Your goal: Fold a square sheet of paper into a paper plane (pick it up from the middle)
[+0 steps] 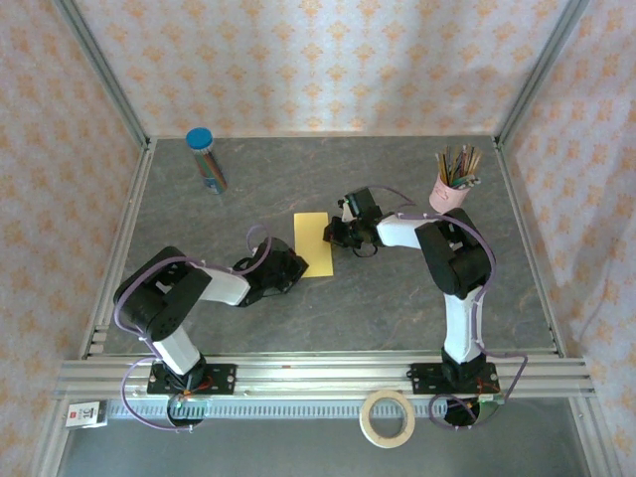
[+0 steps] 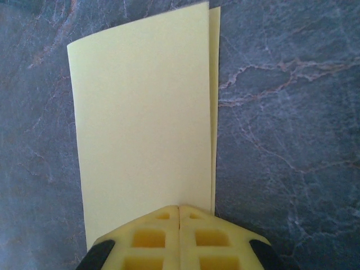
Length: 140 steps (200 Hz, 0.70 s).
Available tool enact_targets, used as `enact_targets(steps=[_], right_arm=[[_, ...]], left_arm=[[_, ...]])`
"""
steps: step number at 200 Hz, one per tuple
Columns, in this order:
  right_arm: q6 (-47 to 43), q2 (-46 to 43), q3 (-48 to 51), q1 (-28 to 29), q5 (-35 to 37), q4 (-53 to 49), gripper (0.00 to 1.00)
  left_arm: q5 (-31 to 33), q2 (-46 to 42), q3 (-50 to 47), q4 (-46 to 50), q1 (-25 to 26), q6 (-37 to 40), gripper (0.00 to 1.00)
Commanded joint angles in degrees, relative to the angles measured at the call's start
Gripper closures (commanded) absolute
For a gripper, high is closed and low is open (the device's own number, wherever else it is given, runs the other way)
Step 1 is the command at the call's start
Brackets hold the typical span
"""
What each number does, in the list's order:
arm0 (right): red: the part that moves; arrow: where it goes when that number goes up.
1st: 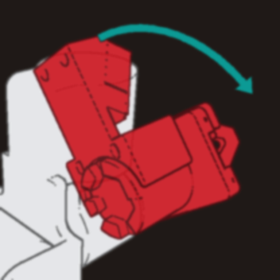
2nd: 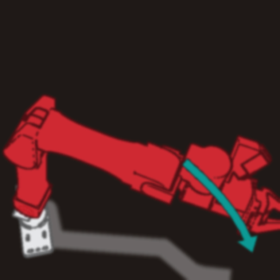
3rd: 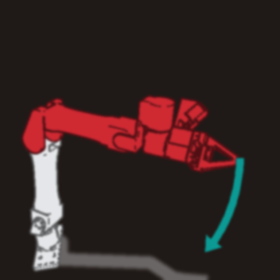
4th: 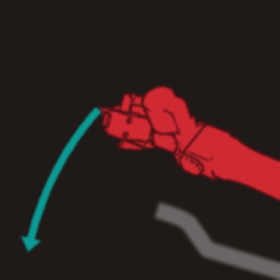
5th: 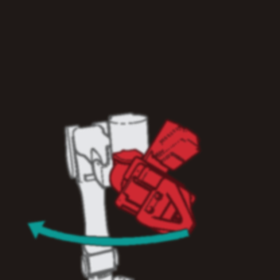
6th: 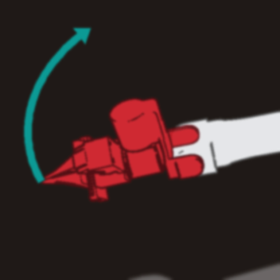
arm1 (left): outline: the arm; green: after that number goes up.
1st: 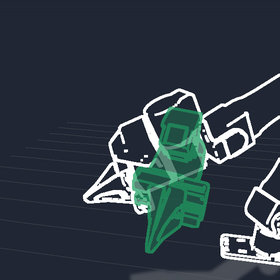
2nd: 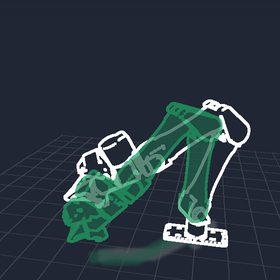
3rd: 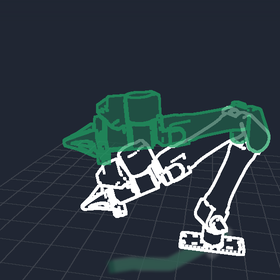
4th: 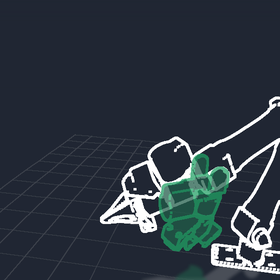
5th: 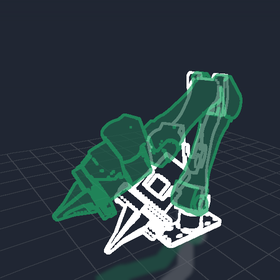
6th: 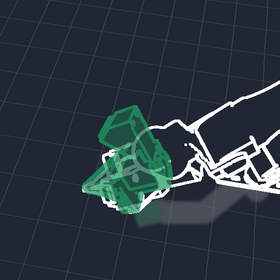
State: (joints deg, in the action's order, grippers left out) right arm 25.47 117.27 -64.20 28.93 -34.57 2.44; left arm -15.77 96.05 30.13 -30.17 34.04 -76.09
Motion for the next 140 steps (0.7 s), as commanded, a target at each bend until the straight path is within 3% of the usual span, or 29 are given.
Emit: enact_targets(steps=[1,54,111,140], right_arm=[[-2.2,14.2,8.2,-2.8,22.1,-15.9,0.97],[-2.1,14.1,7.4,-2.9,21.9,-15.8,0.97],[-2.7,9.0,4.6,-2.5,14.5,-14.6,0.96],[-3.7,1.8,0.4,-2.3,3.7,-11.5,0.93]], left_arm=[[3.5,-1.8,-2.6,2.7,0.1,-1.5,1.0],[6.6,-7.8,-7.5,6.9,-0.4,-3.0,1.0],[4.9,-14.3,-1.0,11.5,-3.9,7.2,1.0],[2.7,-12.3,4.5,13.6,-4.9,12.4,0.84]])
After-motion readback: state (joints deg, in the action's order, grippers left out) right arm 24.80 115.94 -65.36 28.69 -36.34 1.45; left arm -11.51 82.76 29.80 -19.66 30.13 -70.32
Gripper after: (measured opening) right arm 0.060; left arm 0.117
